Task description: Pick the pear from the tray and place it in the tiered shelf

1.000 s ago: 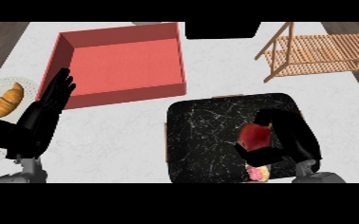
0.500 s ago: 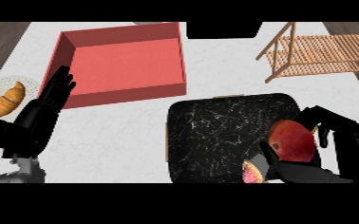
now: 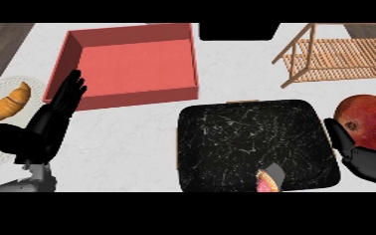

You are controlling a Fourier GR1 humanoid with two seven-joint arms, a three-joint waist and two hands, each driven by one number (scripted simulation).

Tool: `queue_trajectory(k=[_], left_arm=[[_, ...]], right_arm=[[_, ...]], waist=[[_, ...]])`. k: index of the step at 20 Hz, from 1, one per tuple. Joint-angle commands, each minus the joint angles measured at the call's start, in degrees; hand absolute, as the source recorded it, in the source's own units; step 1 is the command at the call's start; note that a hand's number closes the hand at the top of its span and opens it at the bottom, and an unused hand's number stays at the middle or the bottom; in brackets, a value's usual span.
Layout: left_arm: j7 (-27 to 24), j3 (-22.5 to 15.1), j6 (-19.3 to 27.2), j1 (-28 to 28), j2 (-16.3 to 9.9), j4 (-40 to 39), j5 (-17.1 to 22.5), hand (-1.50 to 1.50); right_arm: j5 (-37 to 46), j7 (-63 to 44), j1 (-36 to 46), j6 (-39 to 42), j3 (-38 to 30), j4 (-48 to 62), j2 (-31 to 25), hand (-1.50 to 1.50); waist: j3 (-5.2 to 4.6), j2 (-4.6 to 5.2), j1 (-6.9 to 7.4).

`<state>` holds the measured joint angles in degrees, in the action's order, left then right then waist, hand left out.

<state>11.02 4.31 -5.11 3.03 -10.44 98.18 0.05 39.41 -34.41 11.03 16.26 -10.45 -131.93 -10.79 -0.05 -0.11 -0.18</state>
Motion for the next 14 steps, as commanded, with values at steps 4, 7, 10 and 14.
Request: queue_trajectory(k=[4, 7, 10, 14], left_arm=[[-2.3, 1.9, -3.2, -1.3, -1.5, -1.3, 1.3, 0.0], [2.4, 1.6, 0.0, 4.6, -0.2, -1.8, 0.3, 0.0], [2.0, 1.1, -1.2, 1.3, 0.2, 0.9, 1.1, 0.0], [0.6, 0.4, -1.2, 0.5, 0.5, -0.6, 0.4, 0.0]], right_arm=[[-7.2, -0.6, 11.7, -0.1, -9.1, 9.8, -5.7, 1.5], [-9.8, -7.0, 21.8, 0.8, -9.8, 13.6, -7.4, 1.5], [-10.8, -1.6, 23.1, -4.5, -10.1, 20.4, -5.8, 1.5], [-25.9, -5.2, 28.8, -13.3, -18.2, 19.1, 7.3, 1.5]], waist=[[0.04, 0.1, 0.47], [0.02, 0.11, 0.39], [0.04, 0.15, 0.68], [0.24, 0.03, 1.34]])
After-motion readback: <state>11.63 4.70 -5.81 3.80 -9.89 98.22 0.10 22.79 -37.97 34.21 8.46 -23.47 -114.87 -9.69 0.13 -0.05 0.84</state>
